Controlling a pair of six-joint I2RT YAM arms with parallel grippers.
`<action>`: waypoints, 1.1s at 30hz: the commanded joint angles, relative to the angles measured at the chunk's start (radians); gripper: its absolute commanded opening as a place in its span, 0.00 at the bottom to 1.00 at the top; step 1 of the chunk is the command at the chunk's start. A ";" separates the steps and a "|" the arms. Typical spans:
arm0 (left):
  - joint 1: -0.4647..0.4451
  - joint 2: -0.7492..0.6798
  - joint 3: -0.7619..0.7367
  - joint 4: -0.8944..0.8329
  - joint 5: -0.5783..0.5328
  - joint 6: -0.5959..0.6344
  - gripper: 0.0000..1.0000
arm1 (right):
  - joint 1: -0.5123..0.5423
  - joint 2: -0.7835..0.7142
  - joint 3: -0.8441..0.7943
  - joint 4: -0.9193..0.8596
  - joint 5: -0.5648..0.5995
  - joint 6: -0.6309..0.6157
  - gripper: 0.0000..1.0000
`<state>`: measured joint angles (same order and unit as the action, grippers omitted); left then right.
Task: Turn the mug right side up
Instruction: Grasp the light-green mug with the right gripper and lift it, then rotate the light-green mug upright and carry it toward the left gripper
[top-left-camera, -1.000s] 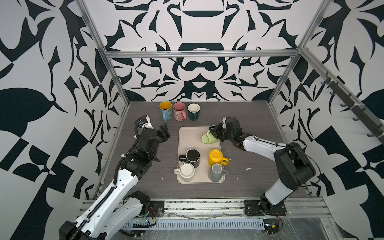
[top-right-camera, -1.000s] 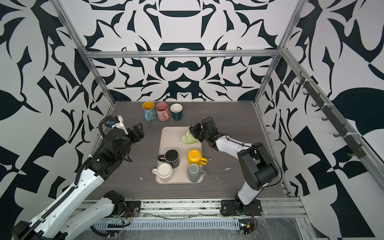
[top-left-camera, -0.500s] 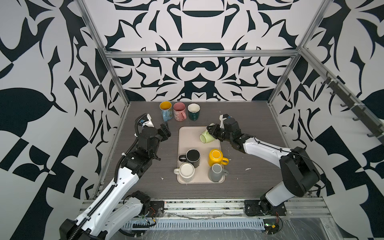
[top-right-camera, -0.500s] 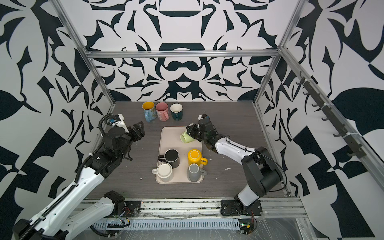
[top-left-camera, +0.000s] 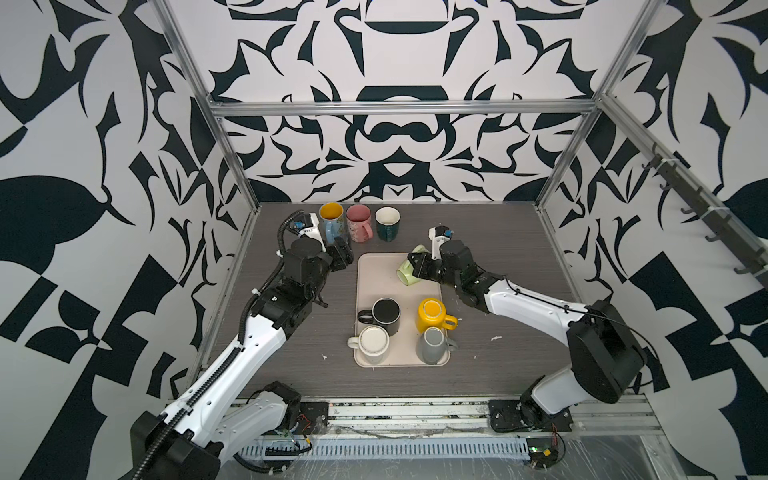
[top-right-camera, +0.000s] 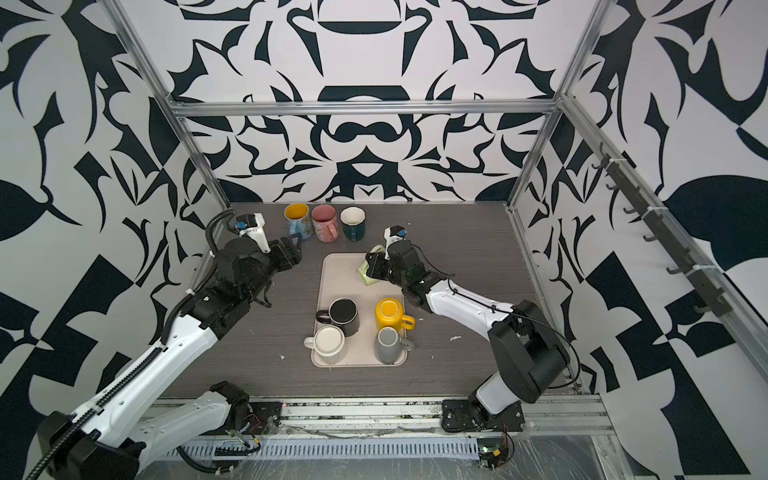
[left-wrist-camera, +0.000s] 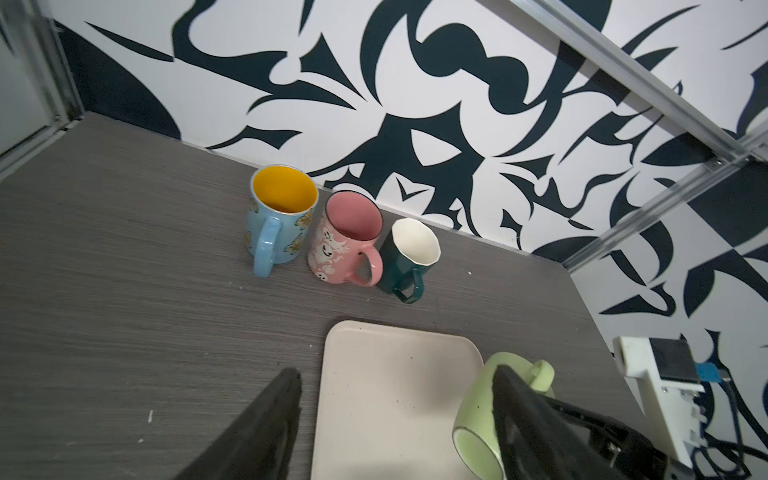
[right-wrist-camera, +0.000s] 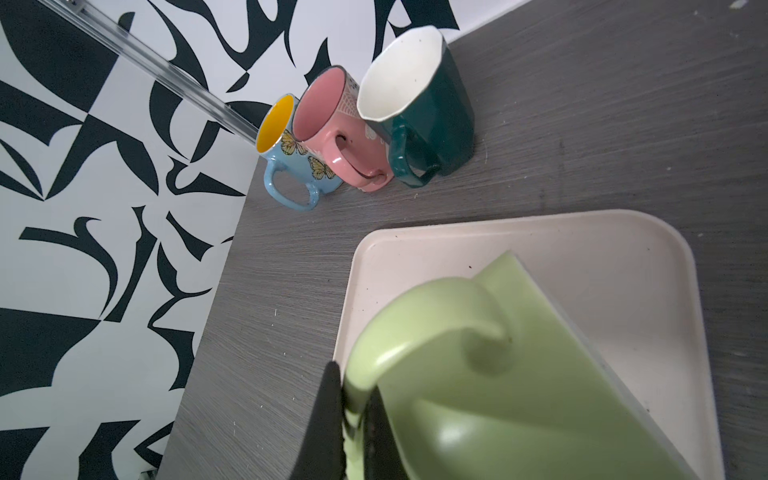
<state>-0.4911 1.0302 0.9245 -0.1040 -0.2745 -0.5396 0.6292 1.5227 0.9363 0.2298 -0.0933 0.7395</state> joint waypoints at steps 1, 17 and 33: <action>0.003 0.031 0.045 0.036 0.086 0.028 0.75 | 0.012 -0.060 0.038 0.136 0.047 -0.089 0.00; 0.016 0.201 0.296 -0.125 0.343 0.206 0.75 | 0.132 -0.140 0.065 0.094 0.218 -0.460 0.00; 0.140 0.406 0.678 -0.422 0.860 0.313 0.75 | 0.327 -0.158 0.129 0.063 0.606 -1.006 0.00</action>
<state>-0.3622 1.4162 1.5341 -0.4126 0.4393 -0.2825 0.9215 1.3895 0.9833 0.1795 0.3779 -0.0803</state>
